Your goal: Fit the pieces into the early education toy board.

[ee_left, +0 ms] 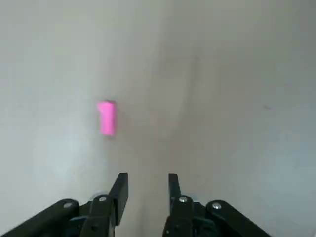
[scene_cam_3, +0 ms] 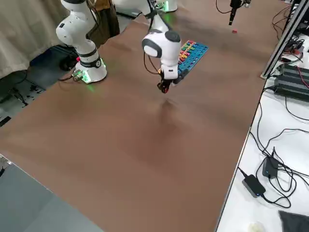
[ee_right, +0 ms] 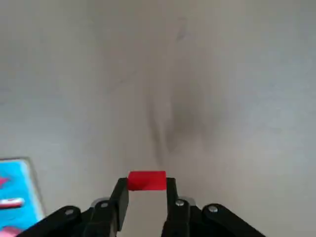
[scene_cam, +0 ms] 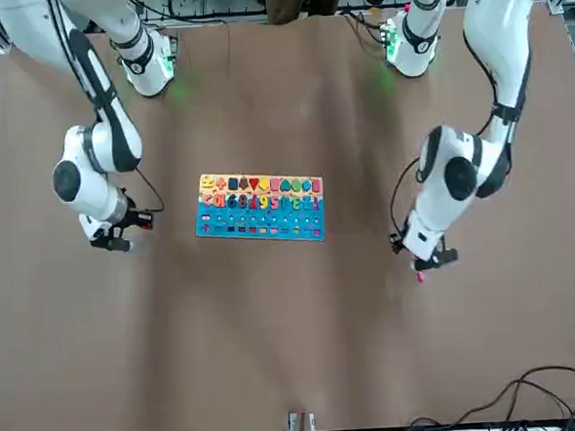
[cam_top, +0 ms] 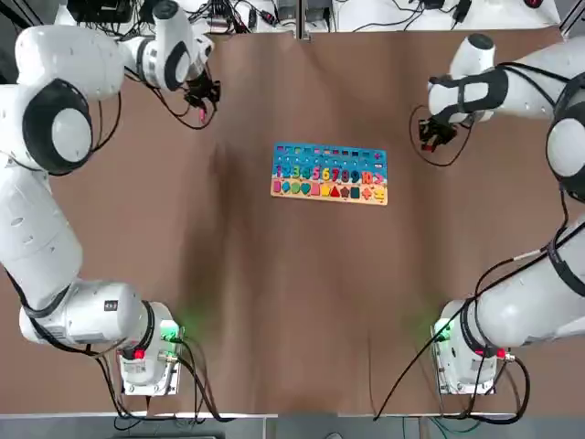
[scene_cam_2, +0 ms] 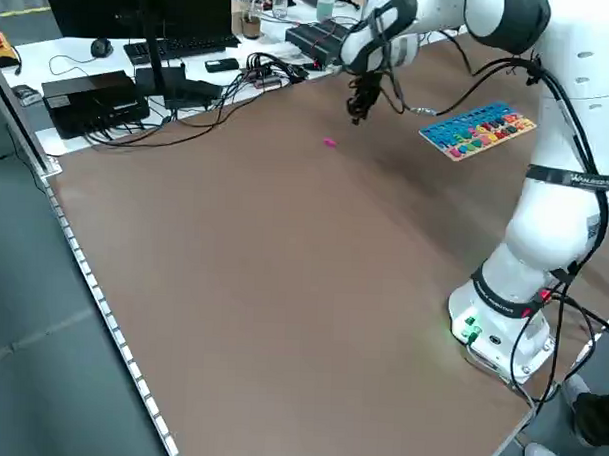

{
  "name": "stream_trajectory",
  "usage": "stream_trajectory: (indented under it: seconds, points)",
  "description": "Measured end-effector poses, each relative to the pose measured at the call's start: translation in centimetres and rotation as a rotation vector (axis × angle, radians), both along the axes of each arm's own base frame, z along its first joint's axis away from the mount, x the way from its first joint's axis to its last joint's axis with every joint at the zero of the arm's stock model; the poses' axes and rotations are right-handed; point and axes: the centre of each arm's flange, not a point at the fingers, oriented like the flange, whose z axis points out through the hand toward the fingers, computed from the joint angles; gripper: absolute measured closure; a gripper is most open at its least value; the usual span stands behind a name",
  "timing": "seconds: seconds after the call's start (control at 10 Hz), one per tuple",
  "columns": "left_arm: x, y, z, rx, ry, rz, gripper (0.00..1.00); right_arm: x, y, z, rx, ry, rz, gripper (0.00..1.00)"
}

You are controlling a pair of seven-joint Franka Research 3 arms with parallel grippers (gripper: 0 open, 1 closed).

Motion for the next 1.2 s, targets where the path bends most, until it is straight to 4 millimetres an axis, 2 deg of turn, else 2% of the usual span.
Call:
stream_trajectory:
  seconds: [0.1,0.2,0.4,0.6,0.8,1.2]
  points:
    - [0.7,2.4,-0.9,0.004,0.009,0.009,0.59,-0.4,2.6,0.2,-0.003,-0.002,0.007,0.65]
    - [1.2,3.9,-1.9,0.001,0.019,0.020,0.59,-0.9,5.0,0.2,-0.006,-0.001,0.022,0.65]
    - [2.0,4.4,-3.7,0.000,0.033,0.025,0.59,-1.9,8.5,0.1,-0.006,-0.001,0.045,0.65]
    - [2.6,3.8,-4.7,0.008,0.034,0.005,0.59,-2.4,10.9,0.2,0.000,-0.030,0.041,0.65]
    - [3.0,3.7,-5.3,0.005,0.034,0.005,0.59,-2.7,12.4,-0.4,0.002,-0.047,0.046,0.65]
    - [3.1,3.9,-6.1,0.005,0.043,0.007,0.59,-3.1,13.1,-3.7,-0.008,-0.036,0.059,0.65]
